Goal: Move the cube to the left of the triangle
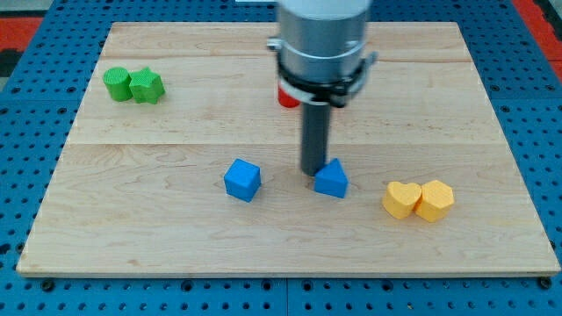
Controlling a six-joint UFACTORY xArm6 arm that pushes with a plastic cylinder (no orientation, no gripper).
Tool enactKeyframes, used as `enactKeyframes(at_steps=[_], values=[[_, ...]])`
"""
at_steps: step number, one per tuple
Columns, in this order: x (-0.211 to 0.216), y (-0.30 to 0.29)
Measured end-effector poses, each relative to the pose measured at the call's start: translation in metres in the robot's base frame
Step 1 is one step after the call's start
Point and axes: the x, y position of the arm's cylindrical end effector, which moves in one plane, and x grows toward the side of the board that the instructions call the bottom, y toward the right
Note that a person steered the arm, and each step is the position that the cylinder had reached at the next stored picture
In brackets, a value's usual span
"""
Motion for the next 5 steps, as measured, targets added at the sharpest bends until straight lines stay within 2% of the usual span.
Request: enactKeyframes(at_steps=[1, 3, 4, 5], values=[[0.02, 0.04], [-0.015, -0.12], [-0.026, -0.157], [0.021, -0.191]])
